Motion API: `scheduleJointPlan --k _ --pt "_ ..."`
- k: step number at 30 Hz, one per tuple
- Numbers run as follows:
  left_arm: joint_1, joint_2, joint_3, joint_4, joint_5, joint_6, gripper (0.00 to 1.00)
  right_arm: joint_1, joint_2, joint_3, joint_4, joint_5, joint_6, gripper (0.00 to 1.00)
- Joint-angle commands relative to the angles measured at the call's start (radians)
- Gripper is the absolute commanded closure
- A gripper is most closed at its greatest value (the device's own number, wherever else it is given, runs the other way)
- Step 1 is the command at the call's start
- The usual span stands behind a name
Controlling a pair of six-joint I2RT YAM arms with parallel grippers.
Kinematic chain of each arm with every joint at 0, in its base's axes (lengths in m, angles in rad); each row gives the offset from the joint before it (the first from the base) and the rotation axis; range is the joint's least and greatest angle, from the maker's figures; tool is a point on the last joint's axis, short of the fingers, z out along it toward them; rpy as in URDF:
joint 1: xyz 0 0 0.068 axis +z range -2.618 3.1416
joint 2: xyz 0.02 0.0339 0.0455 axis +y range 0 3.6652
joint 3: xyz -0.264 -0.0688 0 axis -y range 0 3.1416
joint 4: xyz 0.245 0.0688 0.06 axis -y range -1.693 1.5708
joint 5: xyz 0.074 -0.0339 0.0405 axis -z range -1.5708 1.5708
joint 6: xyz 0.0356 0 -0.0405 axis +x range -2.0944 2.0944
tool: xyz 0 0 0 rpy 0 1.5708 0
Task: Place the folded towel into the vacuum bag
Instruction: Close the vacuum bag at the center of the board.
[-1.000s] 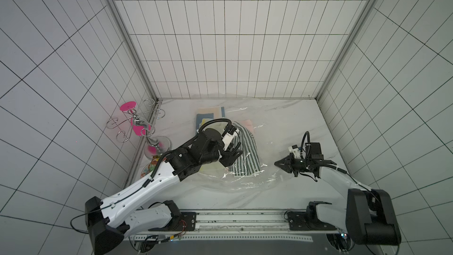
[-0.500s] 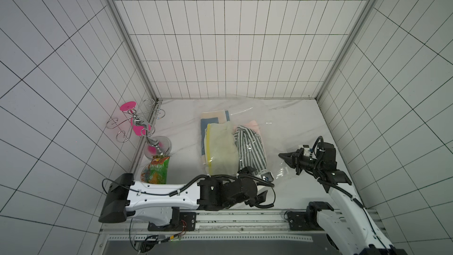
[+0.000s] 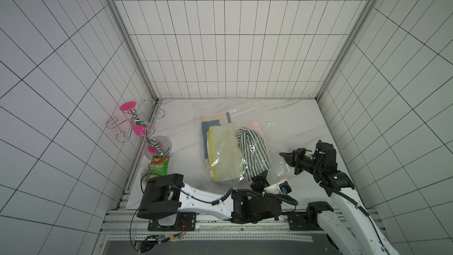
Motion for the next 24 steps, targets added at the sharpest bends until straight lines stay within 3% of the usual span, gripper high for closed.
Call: scheduleJointPlan --k 1,2,4,5,9,13,17,20,24 --pt "-0.002 0.051 0.022 0.145 -0.078 0.05 0.21 0.021 -0.023 0.051 0.038 0.034 0.104 1.0" --pt "-0.002 0.062 0.013 0.173 -0.086 0.067 0.3 0.022 -0.025 0.045 0.055 0.032 0.118 1.0" --pt "0.004 0.067 -0.019 0.231 -0.102 0.112 0.62 0.023 -0.025 0.04 0.077 0.024 0.135 1.0" --pt "0.009 0.06 -0.037 0.249 -0.101 0.136 0.72 0.022 -0.024 0.041 0.086 0.023 0.136 1.0" --pt "0.058 -0.006 -0.087 0.215 -0.013 0.204 1.0 0.022 -0.003 0.055 0.118 0.008 0.123 1.0" --pt "0.149 -0.111 -0.08 0.077 0.083 0.22 1.0 0.022 0.058 0.104 0.156 -0.039 0.052 0.84" --pt "0.314 -0.255 0.01 -0.227 0.379 0.128 1.0 0.021 0.16 0.217 0.147 -0.111 -0.109 0.65" --pt "0.458 -0.321 0.088 -0.405 0.636 0.094 1.0 0.013 0.234 0.314 0.092 -0.187 -0.303 0.59" --pt "0.633 -0.345 0.201 -0.592 0.923 0.089 1.0 0.011 0.285 0.464 -0.122 -0.18 -0.723 0.55"
